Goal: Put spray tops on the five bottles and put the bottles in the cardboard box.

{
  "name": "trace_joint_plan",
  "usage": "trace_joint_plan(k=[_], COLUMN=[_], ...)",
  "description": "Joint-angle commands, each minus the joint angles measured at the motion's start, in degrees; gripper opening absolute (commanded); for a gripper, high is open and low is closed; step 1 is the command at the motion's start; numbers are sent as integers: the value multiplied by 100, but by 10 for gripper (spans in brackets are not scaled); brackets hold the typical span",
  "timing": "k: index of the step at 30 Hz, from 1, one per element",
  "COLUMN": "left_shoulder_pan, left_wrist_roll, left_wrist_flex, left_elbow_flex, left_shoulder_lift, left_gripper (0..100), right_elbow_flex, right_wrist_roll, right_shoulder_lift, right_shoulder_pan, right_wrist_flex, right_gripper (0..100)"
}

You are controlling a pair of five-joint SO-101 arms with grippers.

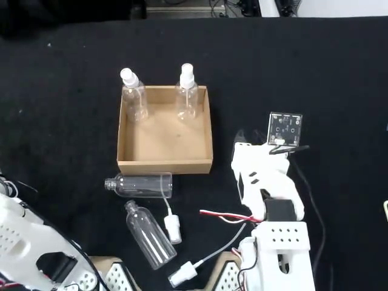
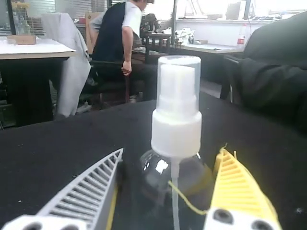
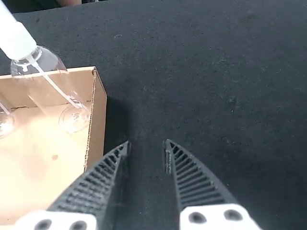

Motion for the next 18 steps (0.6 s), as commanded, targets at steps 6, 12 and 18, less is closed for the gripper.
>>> trace_joint_plan(k=[6, 12, 18], left_shoulder_pan=[101, 75, 75], left_wrist_roll=[-9, -9, 26], left_wrist_flex=[26, 519, 703], left_elbow_flex=[-145, -207, -259], left_shoulder_lift=[-281, -290, -334], left_gripper=[267, 267, 267], right_elbow_flex=[-40, -40, -31], right_wrist_roll=[-44, -44, -44], right_shoulder_lift=[-180, -180, -180], right_shoulder_pan=[97, 97, 97], right_wrist_flex=[-167, -167, -167], right_gripper=[81, 81, 81])
